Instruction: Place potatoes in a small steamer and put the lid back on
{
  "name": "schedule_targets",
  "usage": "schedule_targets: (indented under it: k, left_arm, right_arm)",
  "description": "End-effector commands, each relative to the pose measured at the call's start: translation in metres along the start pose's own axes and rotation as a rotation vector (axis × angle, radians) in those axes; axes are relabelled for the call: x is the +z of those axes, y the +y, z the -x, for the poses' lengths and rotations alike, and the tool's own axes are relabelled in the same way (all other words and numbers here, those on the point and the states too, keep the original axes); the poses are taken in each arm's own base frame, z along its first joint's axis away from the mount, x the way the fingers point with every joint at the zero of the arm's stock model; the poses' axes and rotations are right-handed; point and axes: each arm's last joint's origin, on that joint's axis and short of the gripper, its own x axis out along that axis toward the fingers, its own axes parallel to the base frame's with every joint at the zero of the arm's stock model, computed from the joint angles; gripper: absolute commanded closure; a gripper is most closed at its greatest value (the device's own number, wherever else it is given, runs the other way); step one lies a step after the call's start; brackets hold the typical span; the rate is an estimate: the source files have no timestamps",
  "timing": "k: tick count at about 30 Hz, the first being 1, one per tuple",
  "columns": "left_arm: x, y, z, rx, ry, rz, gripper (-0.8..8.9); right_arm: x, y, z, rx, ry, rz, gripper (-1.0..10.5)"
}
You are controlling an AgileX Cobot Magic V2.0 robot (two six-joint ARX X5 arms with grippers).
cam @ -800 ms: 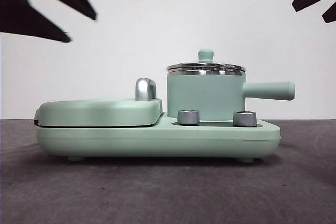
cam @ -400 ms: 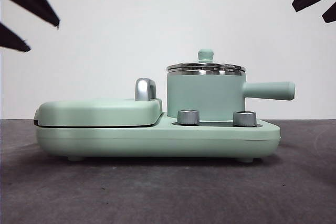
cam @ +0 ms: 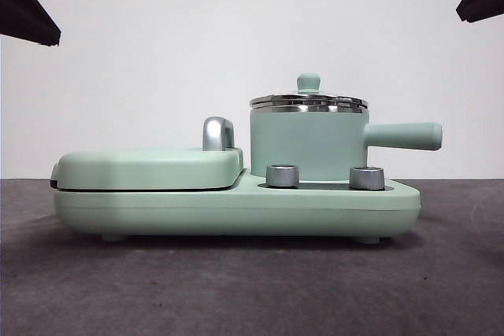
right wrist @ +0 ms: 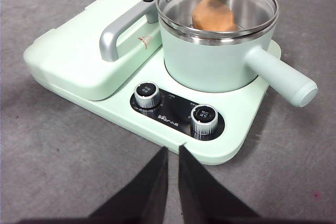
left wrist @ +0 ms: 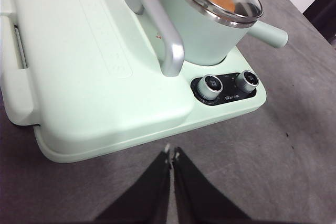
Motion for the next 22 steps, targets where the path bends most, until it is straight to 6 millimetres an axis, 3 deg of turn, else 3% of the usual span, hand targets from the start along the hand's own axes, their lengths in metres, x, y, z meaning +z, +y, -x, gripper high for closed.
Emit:
schedule_targets:
  k: [1, 7, 10, 18, 22]
  left_arm:
    - [0.002, -0.001, 0.000, -0.010, -0.011, -0.007, 8.07]
    - [0.001, -0.001, 0.000, -0.008, -0.008, -0.011, 8.07]
    - [-0.004, 0.004, 0.006, 0.058, -0.048, -0.094, 8.07]
    - [-0.059, 0.053, 0.014, 0.379, -0.392, -0.148, 8.07]
    - [-0.080, 0.068, 0.012, 0.460, -0.455, -0.179, 8.07]
  right_arm:
    - [0.002, 0.001, 0.000, 0.009, -0.013, -0.008, 9.2]
    - [0.002, 0.001, 0.000, 0.009, -0.013, -0.008, 9.2]
    - [0.002, 0.001, 0.000, 0.009, -0.013, -0.008, 9.2]
    - [0.002, 0.001, 0.000, 0.009, -0.013, -0.008, 9.2]
    - [0.002, 0.001, 0.000, 0.009, -0.013, -0.008, 9.2]
